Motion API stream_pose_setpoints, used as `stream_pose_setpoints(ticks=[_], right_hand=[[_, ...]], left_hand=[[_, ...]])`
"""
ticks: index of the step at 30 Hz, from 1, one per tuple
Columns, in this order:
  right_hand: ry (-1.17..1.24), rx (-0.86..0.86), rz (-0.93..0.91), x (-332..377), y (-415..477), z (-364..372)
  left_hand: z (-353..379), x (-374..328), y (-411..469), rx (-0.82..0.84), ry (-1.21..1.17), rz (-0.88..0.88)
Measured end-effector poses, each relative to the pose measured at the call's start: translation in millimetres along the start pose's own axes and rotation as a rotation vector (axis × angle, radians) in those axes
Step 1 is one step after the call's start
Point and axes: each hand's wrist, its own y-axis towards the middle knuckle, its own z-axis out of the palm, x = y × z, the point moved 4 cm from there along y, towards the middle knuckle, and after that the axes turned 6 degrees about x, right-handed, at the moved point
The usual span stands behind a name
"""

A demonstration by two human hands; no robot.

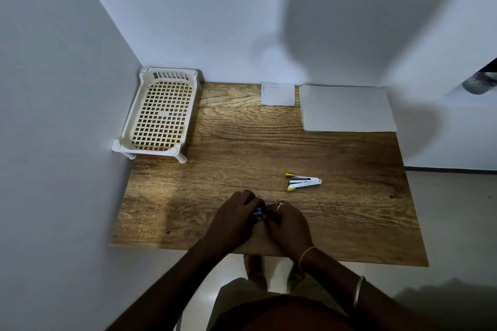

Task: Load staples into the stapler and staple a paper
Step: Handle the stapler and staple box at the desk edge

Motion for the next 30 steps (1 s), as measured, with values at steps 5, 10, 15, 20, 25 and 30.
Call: stream_pose_setpoints(ticks=[5, 10, 15, 20, 25, 30], right_hand=[[0.172, -0.120, 0.090, -2.5, -0.1, -9.8], [0.259, -0.087, 0.131, -2.8, 3.2, -9.1], [0.349, -0.052, 0.213, -4.9, 9.5, -13.2], [0.317, -0.026, 0.206, -0.6, 10.3, -13.6], [0.354, -0.060, 0.227, 0.6, 10.3, -13.6], [0.361, -0.034, 0.237, 1.6, 11.7, -13.3]], left_hand=[[4.0, 3.1, -0.6, -0.009, -0.017, -0.041], [8.5, 5.3, -1.7, -0.031, -0.102, -0.092], [12.4, 8.0, -2.2, -0.051, -0.121, -0.107], [11.8, 6.3, -4.3, -0.081, -0.141, -0.084], [12.2, 7.1, -4.1, -0.078, -0.113, -0.084], [11.5, 5.9, -4.9, -0.078, -0.090, -0.080]])
